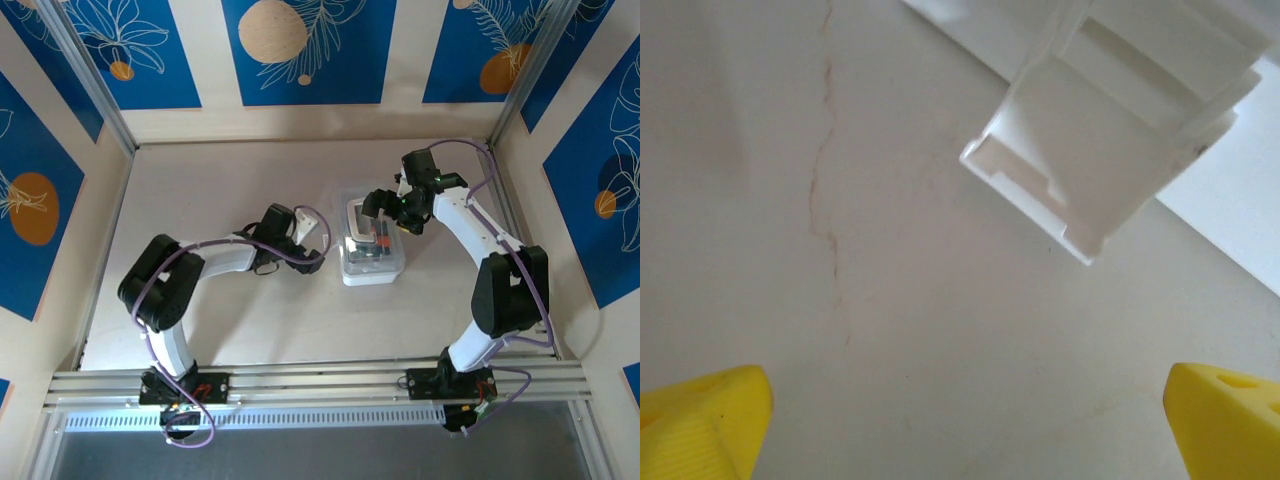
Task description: Pack the tool kit
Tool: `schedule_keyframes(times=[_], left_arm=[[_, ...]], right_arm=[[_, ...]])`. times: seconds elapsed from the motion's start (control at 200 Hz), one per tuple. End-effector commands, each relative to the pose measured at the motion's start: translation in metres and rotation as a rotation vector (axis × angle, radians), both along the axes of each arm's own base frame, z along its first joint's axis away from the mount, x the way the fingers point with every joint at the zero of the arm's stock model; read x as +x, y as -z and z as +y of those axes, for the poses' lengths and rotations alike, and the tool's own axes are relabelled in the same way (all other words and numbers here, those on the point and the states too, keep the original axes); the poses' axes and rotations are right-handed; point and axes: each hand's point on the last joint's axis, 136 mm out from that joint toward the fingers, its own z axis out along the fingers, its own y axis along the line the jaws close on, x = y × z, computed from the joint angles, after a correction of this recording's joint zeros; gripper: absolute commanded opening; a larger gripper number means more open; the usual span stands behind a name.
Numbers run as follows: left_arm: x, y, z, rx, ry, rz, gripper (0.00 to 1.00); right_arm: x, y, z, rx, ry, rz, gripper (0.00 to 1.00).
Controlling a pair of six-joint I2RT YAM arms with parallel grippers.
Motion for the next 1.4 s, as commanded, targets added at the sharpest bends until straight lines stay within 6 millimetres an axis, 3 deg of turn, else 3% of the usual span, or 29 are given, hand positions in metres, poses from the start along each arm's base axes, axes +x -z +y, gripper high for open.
schedule_keyframes(times=[0.0, 0.465, 0.7, 0.84, 1.126, 1.396], left_arm=[[0.012, -0.001, -0.018, -0.007, 0.056, -0.073, 1.0], [0.022, 0.014, -0.045, -0.034, 0.097, -0.067, 1.0], [0.041, 0.02, -0.024, 0.061, -0.054, -0.071, 1.0], [0.041, 0.02, -0.012, 0.091, -0.104, -0.07, 1.0], [0.038, 0.001, 0.004, 0.084, -0.148, -0.102, 1.0], [0.041, -0.027, 0.005, 0.064, -0.155, -0.148, 1.0]], right_arm=[[0.004, -0.01, 0.006, 0.039, -0.023, -0.02, 0.97], [0.001, -0.009, 0.002, 0.02, -0.009, -0.005, 0.97], [0.0, -0.007, 0.001, 0.018, -0.007, -0.001, 0.97], [0.0, -0.006, 0.0, 0.02, -0.005, 0.001, 0.97], [-0.003, -0.003, 0.001, 0.031, -0.003, 0.005, 0.97], [-0.005, 0.0, 0.003, 0.043, -0.007, 0.011, 0.97]])
